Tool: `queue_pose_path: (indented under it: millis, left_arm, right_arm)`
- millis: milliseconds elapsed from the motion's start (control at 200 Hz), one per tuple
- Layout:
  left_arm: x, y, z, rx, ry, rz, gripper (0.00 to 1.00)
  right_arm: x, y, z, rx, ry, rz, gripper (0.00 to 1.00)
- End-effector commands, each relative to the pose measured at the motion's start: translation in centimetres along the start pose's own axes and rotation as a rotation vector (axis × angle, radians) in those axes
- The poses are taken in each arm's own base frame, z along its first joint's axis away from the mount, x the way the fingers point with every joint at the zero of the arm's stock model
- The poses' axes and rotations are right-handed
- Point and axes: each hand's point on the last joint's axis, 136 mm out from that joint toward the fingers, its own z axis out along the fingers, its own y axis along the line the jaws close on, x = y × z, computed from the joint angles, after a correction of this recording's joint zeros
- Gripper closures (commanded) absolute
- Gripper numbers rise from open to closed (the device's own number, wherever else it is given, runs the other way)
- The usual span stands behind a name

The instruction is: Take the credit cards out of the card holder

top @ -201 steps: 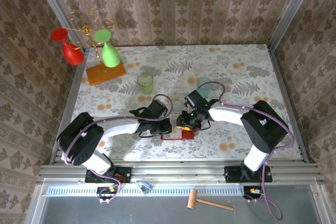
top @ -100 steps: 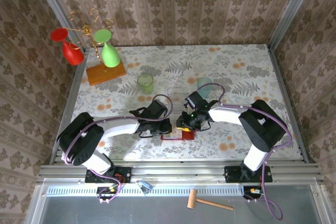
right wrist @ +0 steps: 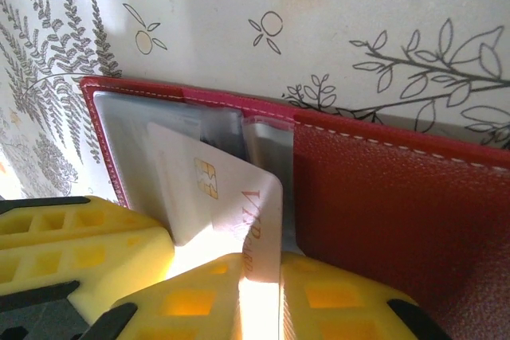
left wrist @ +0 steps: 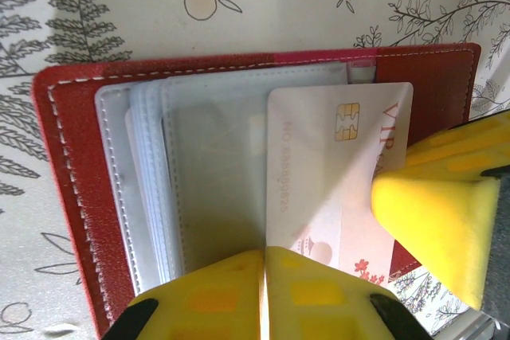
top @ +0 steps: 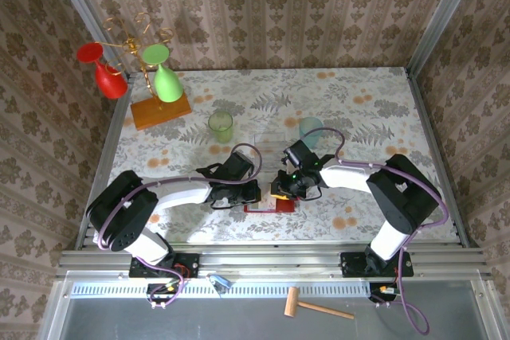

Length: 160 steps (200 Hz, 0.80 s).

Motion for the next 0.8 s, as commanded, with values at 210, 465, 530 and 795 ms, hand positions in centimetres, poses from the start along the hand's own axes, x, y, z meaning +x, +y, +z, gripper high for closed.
queue_pose_path:
  millis: [210,465,530,795]
  left_arm:
    - [1.0,1.4,0.2,-0.04,0.029,-0.017,0.89]
    - [1.0,1.3,0.1,-0.042,0.027,-0.016,0.89]
    - [1.0,1.3,0.1,-0.042,0.027,-0.018,0.89]
    - [1.0,1.4,0.1,-0.043,0.026,-0.022,0.89]
  right_arm:
    - [0.0,-1.2,-1.0,0.016,-0.029,0.027,0.89]
    - [0.0,-2.5,-2.0,0.042,-0.034,0.028,0.89]
    - [-0.1,-2.7,-2.3,0.049,-0.031,0.019,0.89]
    - [-0.1,-3.3,-3.2,0.091,-0.017,-0.016,0.89]
